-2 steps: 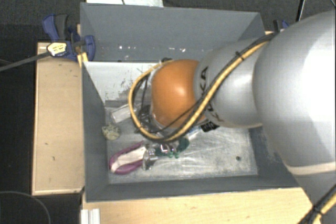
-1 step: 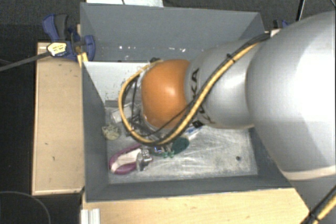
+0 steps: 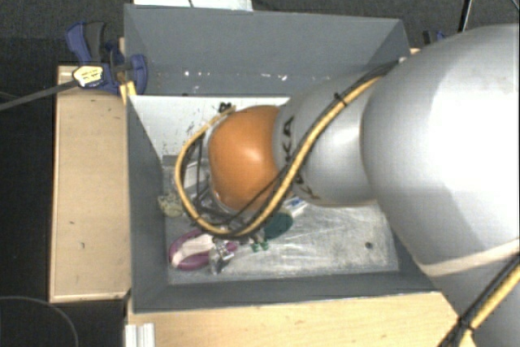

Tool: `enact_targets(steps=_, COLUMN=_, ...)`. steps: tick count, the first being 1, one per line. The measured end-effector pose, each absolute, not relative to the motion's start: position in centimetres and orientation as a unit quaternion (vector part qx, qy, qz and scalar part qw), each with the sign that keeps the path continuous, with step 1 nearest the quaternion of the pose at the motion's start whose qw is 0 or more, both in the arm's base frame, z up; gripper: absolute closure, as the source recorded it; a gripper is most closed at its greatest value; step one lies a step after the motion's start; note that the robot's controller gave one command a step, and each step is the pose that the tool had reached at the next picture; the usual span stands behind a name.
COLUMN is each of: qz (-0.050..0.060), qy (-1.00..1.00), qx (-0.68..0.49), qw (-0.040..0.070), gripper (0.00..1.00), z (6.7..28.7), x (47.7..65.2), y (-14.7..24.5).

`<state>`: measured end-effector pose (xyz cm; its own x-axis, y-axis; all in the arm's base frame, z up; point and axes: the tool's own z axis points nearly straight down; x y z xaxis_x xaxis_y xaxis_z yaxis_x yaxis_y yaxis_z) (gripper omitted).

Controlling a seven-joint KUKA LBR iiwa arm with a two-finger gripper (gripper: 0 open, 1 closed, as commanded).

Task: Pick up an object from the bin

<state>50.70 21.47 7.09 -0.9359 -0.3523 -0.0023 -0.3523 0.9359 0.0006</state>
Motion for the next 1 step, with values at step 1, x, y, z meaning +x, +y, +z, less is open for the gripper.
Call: enact_targets(steps=1, qz=0.001, qy=0.984, qx=-0.176, qw=0.002, gripper=0.0, z=7.13, x=50.76, y=21.48)
